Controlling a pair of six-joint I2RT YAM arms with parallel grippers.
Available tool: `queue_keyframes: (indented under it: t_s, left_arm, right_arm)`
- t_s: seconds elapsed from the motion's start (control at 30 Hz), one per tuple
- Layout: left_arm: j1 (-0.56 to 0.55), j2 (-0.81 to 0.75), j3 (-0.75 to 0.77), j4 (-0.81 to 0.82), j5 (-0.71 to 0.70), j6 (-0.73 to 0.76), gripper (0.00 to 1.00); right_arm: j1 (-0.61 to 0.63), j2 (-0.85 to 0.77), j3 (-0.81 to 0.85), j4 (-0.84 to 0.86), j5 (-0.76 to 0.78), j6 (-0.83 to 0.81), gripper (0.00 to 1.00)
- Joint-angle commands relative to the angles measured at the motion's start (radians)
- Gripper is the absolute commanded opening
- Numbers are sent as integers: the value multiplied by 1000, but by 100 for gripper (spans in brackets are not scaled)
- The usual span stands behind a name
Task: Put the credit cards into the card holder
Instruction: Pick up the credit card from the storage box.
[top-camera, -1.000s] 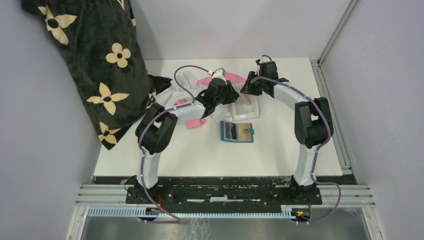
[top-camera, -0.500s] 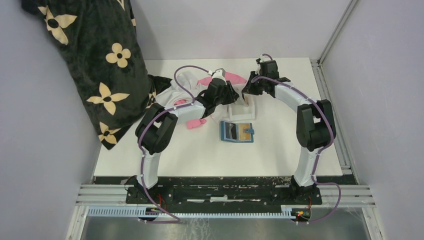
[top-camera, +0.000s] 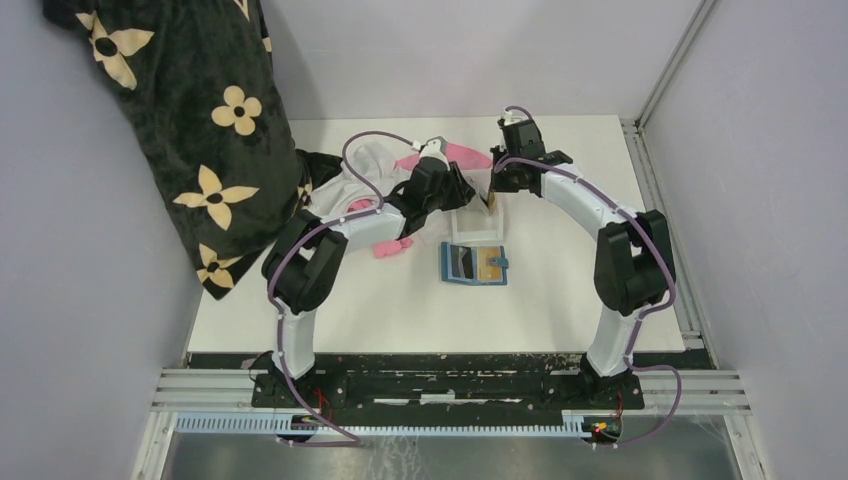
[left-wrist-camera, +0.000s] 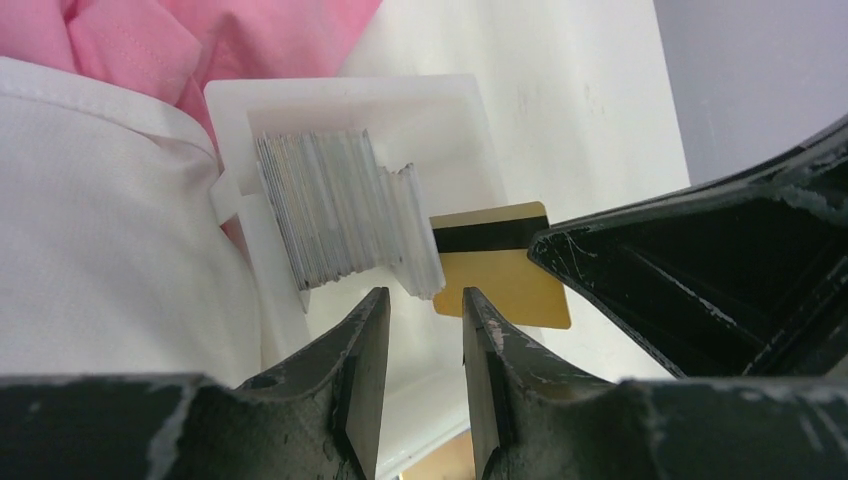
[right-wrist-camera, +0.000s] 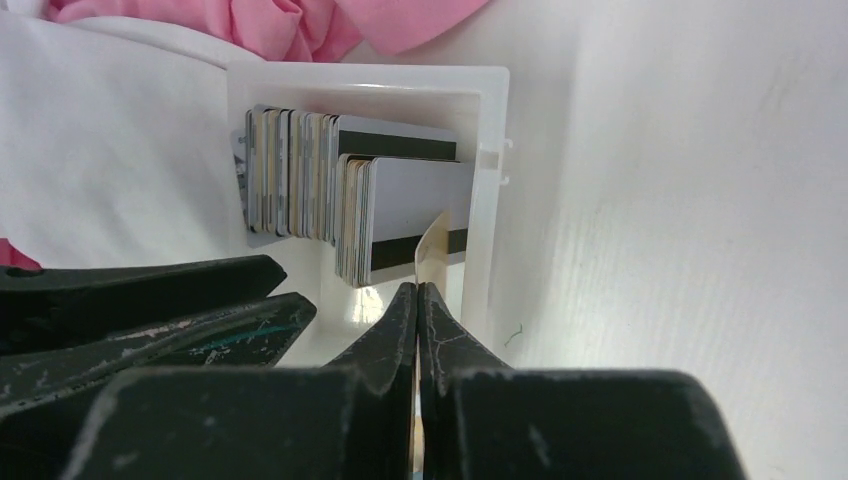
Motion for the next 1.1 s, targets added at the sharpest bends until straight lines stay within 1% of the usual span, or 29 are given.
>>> queue_keyframes:
  t_s: [0.0,0.17,0.27,0.33,0.43,0.5,0.63,0.77,0.87,1.07]
  left_arm:
    - [2,-114,-14,30,-26,18,41]
    - [0,-217,-68,29,-41,27,41]
    - [0,-297,-144,50,-42,47,41]
    - [0,-358,-206,94,-24,67,42]
    - [0,-422,-304,185,61,96,43]
    - [0,-453,-352,245,157,112,43]
    - [0,-509,-423,300,338,116,43]
    - [-1,-556,-485,318,492,114,45]
    - [0,-583,-526,320,589,114,46]
    - [-1,-544,-542,350,785,61,48]
  right_arm:
    - [33,-112,50,-35,148,-80,1]
    - [61,-199,47,-68,196,-111,1]
    - [81,-274,17,-99,197,-111,1]
    - [82,-334,-21,-119,170,-101,1]
    - [85,-436,-86,-154,117,-90,1]
    - [85,-515,-139,-178,79,-80,1]
    - [84,-693,-261,-206,-30,-48,1]
    - [85,-829,-380,-210,-161,-1,1]
    - [84,-925,-453,-215,-223,28,1]
    - [84,-1026,-527,-250,-339,60,1]
